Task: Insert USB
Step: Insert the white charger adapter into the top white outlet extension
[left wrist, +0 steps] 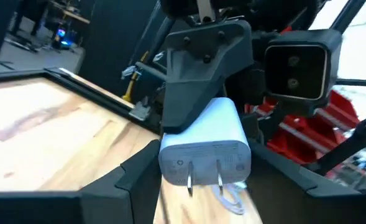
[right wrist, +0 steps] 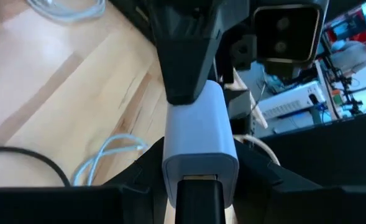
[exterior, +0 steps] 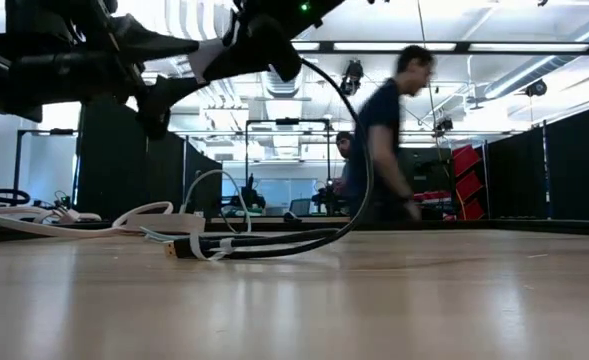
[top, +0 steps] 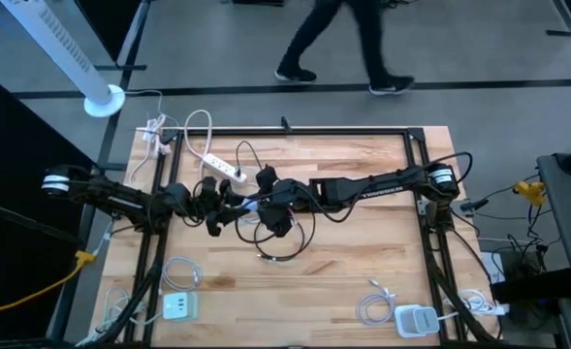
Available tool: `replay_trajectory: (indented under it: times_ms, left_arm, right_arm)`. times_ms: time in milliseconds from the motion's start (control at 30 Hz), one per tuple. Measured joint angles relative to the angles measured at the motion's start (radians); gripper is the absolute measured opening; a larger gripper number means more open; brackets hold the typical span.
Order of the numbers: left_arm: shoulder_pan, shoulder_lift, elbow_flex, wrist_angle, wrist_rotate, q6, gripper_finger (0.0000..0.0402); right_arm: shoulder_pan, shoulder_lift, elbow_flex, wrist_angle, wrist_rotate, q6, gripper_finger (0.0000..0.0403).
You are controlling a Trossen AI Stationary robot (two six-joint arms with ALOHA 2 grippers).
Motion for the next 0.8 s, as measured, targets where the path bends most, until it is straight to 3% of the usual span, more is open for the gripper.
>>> replay_trajectory:
  times_ms: [100, 333, 633, 733, 800]
  left_arm:
    - [0.013, -0.016, -0.013, -0.051, -0.052, 0.041, 0.0192]
    - [0.047, -0.056, -0.011, -0.225, -0.150, 0.060, 0.0210]
    - [0.089, -0.179, -0.005, -0.375, -0.307, 0.132, 0.0154]
    - [0.111, -0.222, 0.048, -0.549, -0.318, 0.143, 0.0123]
    - [0.123, -0.239, 0.127, -0.766, -0.363, 0.159, 0.0100]
  right_arm:
    - [0.005, -0.035, -0.008, -0.117, 0.028, 0.026, 0.0114]
    - [0.007, -0.074, -0.004, -0.170, 0.015, 0.085, 0.0114]
    - [0.003, -0.097, -0.005, -0.285, 0.011, 0.151, 0.0114]
    - [-0.001, -0.097, -0.005, -0.312, 0.012, 0.182, 0.0114]
    - [-0.005, -0.097, -0.005, -0.332, 0.012, 0.201, 0.0114]
